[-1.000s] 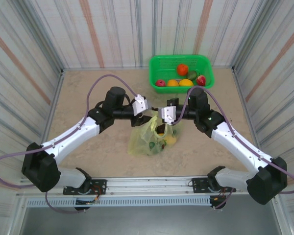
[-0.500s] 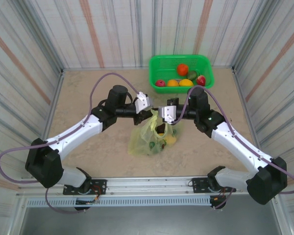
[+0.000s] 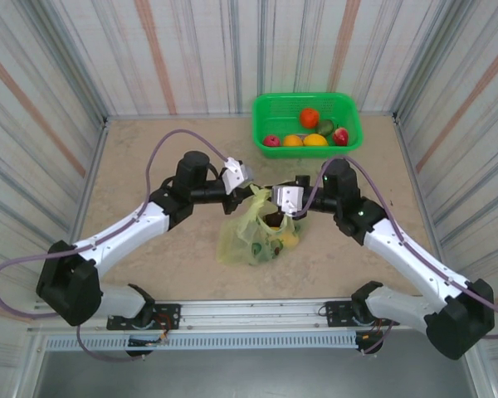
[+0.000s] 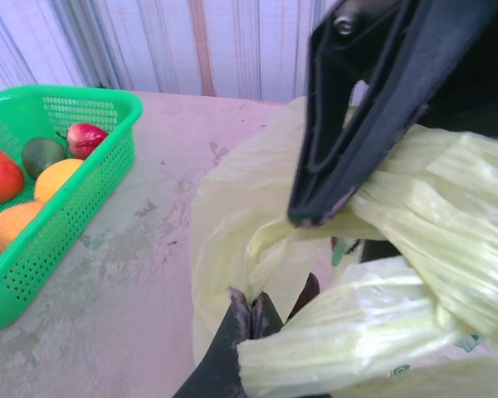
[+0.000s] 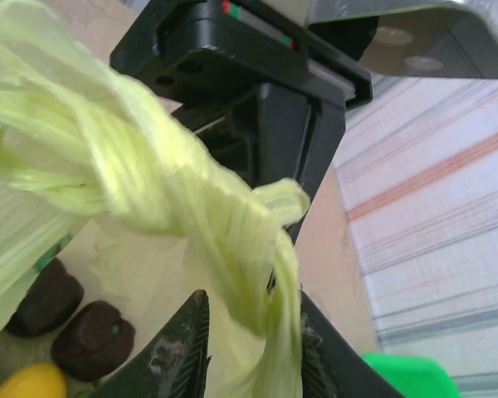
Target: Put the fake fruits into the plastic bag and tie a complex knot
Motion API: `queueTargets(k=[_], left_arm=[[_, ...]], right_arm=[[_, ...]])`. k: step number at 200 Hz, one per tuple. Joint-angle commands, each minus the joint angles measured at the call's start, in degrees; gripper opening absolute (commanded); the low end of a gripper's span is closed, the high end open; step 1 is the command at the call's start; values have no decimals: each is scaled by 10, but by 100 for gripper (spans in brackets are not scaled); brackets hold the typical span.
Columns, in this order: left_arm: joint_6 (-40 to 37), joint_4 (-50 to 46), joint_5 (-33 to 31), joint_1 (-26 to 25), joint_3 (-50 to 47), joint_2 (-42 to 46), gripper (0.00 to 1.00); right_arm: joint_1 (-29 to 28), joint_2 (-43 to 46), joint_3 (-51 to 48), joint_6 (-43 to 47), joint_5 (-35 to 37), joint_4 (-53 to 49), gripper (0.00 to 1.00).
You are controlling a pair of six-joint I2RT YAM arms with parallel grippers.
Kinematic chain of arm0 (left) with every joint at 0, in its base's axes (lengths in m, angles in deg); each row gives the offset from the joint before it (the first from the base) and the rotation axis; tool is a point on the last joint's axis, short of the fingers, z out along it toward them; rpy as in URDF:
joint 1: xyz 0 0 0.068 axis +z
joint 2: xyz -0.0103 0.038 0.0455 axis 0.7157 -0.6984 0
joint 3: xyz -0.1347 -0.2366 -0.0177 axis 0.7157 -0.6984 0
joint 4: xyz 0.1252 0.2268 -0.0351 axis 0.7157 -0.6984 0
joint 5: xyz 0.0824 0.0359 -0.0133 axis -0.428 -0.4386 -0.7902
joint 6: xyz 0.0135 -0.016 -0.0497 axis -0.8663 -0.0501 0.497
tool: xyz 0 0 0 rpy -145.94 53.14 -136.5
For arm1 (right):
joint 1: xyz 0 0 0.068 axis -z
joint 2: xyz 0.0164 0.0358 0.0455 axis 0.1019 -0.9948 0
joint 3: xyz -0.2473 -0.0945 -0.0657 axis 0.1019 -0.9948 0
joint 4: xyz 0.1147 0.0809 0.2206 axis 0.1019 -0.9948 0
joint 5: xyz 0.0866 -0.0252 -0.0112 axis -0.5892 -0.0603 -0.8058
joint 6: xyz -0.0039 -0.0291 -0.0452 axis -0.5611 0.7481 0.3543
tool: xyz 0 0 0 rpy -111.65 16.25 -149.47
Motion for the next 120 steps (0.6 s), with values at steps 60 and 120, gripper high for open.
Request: queueTargets(k=[60,120], left_arm=[[32,0,-82,-34,-34,55,0],[41,29,-115,-38,-65,52,0]], right_arm=[[-91,207,-74,-265,222,0,30],[-178,246,-85,-553,249,-33,10]])
